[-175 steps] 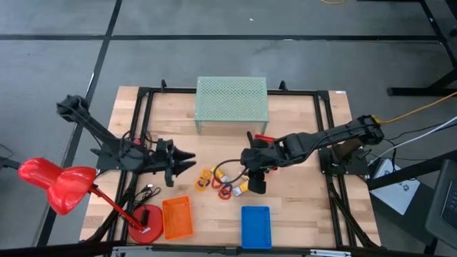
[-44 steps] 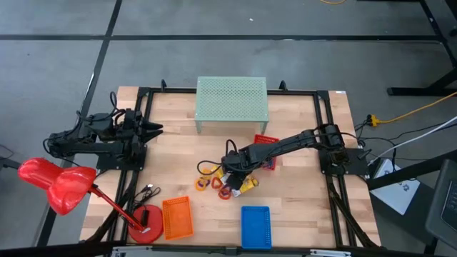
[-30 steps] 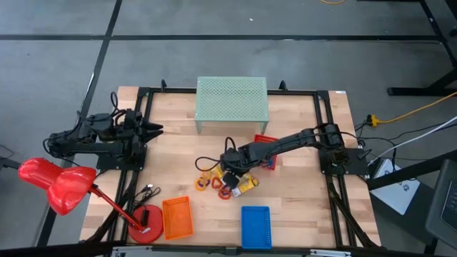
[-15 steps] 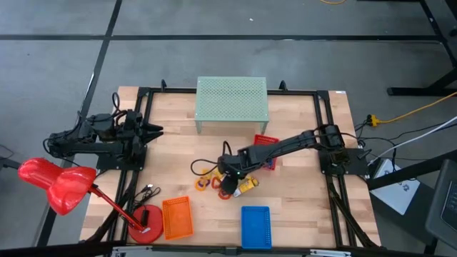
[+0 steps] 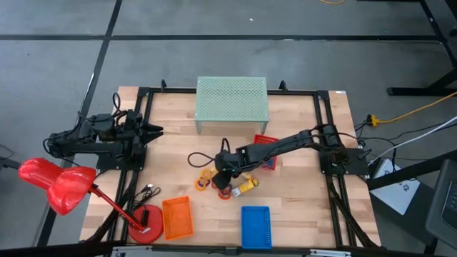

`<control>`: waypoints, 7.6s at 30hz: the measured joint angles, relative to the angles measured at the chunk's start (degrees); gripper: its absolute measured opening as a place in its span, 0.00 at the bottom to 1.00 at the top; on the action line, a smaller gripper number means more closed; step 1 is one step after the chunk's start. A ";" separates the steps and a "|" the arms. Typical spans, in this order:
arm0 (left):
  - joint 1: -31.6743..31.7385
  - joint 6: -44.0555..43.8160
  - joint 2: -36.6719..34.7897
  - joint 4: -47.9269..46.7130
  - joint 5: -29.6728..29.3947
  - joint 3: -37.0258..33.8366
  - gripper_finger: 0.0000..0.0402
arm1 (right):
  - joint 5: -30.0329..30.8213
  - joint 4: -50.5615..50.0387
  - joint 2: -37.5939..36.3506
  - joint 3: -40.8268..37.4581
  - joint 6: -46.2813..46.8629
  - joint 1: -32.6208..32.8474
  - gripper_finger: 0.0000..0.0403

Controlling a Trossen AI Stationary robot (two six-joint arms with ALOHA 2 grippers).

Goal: Pick & Place Office Desk Supplies
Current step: Put the crayon box into the blue basket

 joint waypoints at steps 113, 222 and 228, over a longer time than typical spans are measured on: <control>0.00 -1.86 -0.39 -0.39 0.56 -0.02 0.33 | -2.30 0.58 4.76 0.48 8.40 -1.55 0.17; 0.00 -6.79 -0.37 12.07 2.59 0.04 0.33 | 31.96 -31.75 -8.15 17.90 62.81 25.10 0.57; 0.00 -6.01 -0.37 12.19 5.62 0.04 0.33 | 25.90 -34.29 -8.61 17.90 59.36 16.49 0.57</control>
